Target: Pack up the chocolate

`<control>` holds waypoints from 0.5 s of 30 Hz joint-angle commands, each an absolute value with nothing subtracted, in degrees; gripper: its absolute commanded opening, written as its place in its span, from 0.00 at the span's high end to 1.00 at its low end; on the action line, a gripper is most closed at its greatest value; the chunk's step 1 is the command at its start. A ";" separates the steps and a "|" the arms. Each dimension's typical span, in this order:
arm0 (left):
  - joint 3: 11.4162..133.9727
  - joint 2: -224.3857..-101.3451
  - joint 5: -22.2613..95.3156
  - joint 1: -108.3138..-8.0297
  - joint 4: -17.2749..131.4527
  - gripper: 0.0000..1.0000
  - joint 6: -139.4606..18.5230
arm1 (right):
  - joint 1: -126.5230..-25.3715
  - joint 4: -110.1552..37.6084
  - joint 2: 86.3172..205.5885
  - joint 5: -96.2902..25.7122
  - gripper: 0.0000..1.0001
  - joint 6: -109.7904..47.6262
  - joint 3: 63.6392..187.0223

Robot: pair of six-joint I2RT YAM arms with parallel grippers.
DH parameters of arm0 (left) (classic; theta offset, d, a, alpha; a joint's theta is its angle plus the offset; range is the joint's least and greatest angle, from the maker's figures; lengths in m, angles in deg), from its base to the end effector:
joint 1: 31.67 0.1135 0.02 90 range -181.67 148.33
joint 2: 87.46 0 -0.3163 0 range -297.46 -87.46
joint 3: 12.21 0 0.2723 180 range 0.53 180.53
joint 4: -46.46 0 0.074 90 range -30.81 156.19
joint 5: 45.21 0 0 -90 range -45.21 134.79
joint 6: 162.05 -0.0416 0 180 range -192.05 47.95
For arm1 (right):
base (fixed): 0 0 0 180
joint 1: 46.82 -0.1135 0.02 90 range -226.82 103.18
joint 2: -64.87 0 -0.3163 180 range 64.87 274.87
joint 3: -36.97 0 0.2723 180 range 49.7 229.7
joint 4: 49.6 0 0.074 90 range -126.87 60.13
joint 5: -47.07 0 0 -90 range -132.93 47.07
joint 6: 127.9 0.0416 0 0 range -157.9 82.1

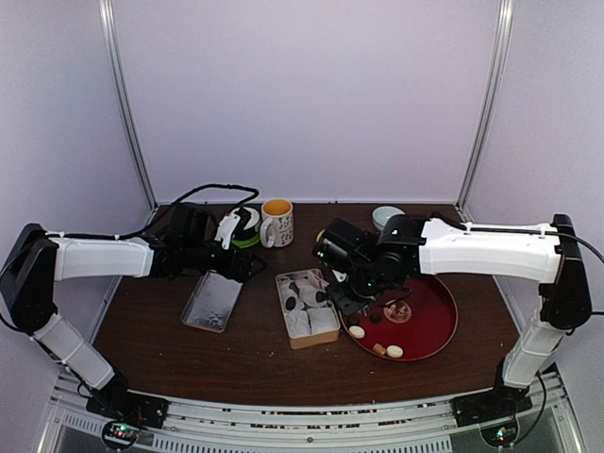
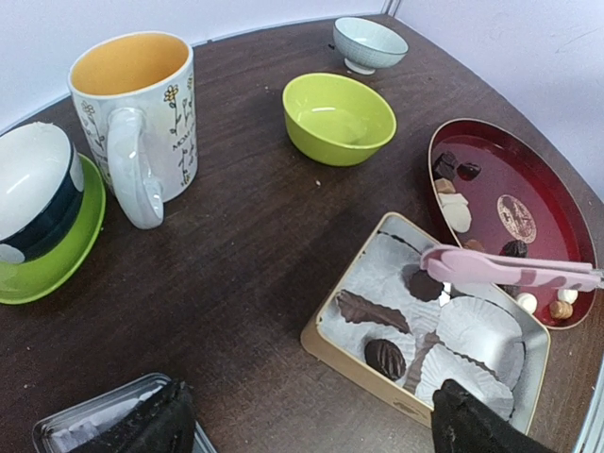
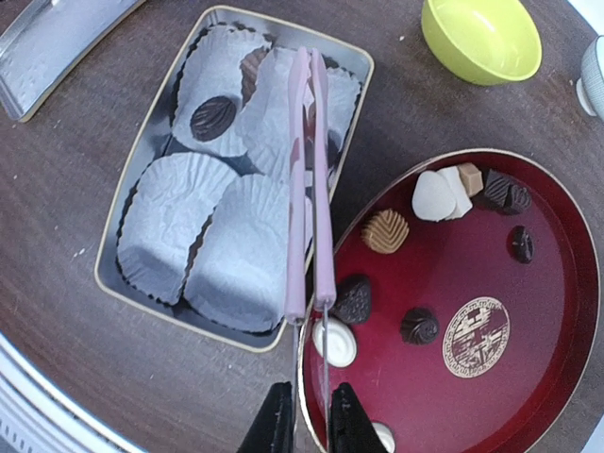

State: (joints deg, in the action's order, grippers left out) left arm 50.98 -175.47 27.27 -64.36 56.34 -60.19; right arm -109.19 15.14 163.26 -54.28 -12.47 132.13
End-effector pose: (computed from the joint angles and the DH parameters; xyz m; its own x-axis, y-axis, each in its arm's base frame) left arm 0.2875 -0.1994 0.2506 -0.6175 0.1634 -0.7694 0.6094 0.7178 -0.3367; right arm 0.1840 0.3338 0.3047 -0.7465 -0.5184 -0.4171 -0.5690 0.8224 -0.0037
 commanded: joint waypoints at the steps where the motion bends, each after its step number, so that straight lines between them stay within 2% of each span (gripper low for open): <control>1: 50.71 -174.42 27.41 -64.37 55.25 0.11 -60.86 | -109.27 20.96 160.15 -48.68 0.95 -11.41 131.88; 13: 50.80 -174.51 27.21 -64.37 55.30 0.11 -60.80 | -109.56 25.73 160.62 -48.10 0.96 -9.41 131.02; 15: 50.71 -174.47 27.21 -64.42 55.33 0.11 -60.86 | -109.51 25.57 161.49 -49.36 0.99 -9.02 131.39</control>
State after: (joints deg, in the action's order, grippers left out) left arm 50.98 -175.47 27.25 -64.36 56.38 -60.19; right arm -109.21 24.06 160.42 -47.20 -10.50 130.82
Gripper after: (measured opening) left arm 0.892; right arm 0.123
